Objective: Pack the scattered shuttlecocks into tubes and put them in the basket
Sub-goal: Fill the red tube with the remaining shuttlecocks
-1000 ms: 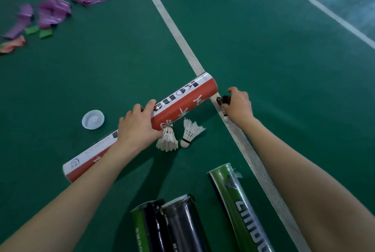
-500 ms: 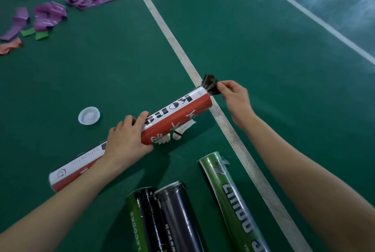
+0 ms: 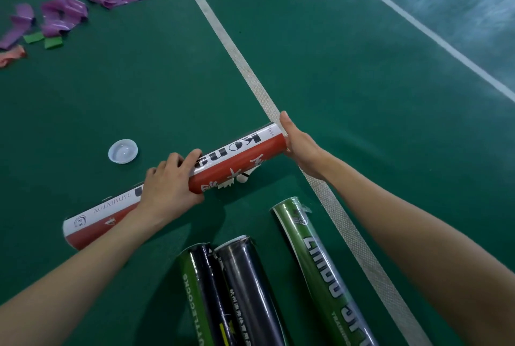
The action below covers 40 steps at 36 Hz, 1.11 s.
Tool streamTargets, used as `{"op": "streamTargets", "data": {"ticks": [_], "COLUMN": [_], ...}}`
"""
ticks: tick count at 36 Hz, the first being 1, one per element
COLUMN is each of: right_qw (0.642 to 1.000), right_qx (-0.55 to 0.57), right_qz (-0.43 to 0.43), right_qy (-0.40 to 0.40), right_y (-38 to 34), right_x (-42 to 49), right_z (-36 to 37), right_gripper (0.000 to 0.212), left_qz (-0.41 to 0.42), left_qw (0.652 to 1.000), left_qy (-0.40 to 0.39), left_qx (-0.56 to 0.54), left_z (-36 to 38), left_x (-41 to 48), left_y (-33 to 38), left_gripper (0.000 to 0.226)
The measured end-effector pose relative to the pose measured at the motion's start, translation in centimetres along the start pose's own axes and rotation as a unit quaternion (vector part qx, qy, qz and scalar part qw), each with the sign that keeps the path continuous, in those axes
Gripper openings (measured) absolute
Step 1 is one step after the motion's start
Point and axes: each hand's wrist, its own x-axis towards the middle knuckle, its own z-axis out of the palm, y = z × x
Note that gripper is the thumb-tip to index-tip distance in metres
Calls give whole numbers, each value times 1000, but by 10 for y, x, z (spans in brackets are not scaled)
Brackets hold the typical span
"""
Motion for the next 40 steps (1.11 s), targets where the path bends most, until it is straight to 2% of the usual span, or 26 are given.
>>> {"op": "streamTargets", "data": {"ticks": [2,5,6,8,11,15,21,23,27,31,35,40], "right_qw": [999,986,984,986,980,979,966,968,965,957,960,980], "right_qx": [25,92,87,-22,-163,-188,-250,-227,-97,-20,-31,-61], "right_qz": [-6,34,46,56,40,50,28,22,-21,-71,-72,-80], "right_qy": [45,133,151,152,111,58,63,102,244,279,268,174], "right_y": [1,6,9,18,26,30,35,31,11,-11,-19,-25], "right_x": [9,23,26,33,33,35,37,40,44,38,34,19], "right_z": [7,13,15,19,28,41,51,45,25,14,15,27], "right_gripper": [66,46,38,27,45,62,47,38,27,26,25,28], "left_qz": [-10,-46,-60,-82,-95,-106,-104,-108,-100,-77,-52,-29], "left_qw": [1000,999,998,997,995,993,992,992,993,996,998,998], "left_qy": [5,4,1,-7,-19,-40,-56,-57,-50,-40,-14,14], "left_qx": [4,2,1,-1,-5,-17,-35,-37,-31,-20,-34,-56], "left_z": [-1,-4,-5,-6,-5,1,6,5,3,3,4,5], "left_x": [3,7,9,12,14,13,12,11,10,9,9,9], "left_y": [-6,-15,-19,-26,-35,-39,-39,-41,-45,-43,-37,-29], "left_gripper": [80,81,83,87,87,87,84,84,84,84,83,85]}}
